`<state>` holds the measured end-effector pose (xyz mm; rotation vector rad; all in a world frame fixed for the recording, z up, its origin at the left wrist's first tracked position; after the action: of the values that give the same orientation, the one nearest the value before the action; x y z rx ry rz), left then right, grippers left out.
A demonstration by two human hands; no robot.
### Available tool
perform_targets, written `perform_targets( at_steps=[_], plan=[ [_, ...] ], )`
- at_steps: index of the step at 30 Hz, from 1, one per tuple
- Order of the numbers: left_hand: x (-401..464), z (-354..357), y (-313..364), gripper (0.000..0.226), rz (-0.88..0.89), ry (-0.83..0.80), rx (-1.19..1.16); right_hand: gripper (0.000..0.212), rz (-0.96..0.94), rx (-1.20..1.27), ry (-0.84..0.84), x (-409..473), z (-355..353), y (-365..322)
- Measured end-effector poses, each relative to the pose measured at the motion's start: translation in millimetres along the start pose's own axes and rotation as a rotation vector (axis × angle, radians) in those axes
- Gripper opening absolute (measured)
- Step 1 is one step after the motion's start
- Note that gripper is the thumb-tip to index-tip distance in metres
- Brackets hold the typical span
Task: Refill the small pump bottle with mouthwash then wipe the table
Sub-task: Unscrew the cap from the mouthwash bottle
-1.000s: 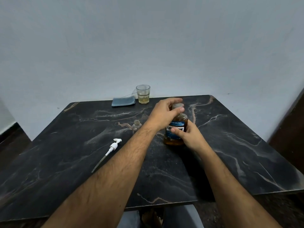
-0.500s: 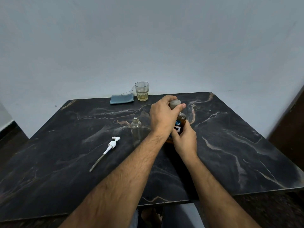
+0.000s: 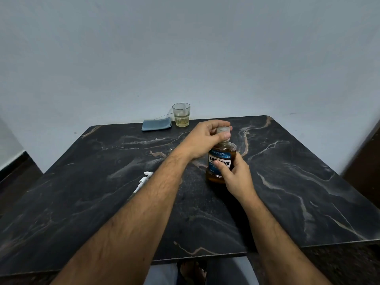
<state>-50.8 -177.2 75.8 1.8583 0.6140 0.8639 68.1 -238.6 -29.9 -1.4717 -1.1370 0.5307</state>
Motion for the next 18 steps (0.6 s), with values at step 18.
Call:
perform_targets(
  at_steps=[18],
  plan=[
    [-10, 27, -3, 0.043, 0.002, 0.557, 0.301, 0.035, -0.025, -0.207, 0.209, -15, 9, -6]
  ],
)
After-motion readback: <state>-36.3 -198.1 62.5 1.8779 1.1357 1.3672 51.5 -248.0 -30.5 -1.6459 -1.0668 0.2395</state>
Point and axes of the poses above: each hand's wrist, its own x-axis towards the middle knuckle, its own z-axis out of the palm, y = z × x, the point moved 2 cm from there along x, towards the middle knuckle, and after that the axes turned 6 degrees about z, right-handed, at the moved point
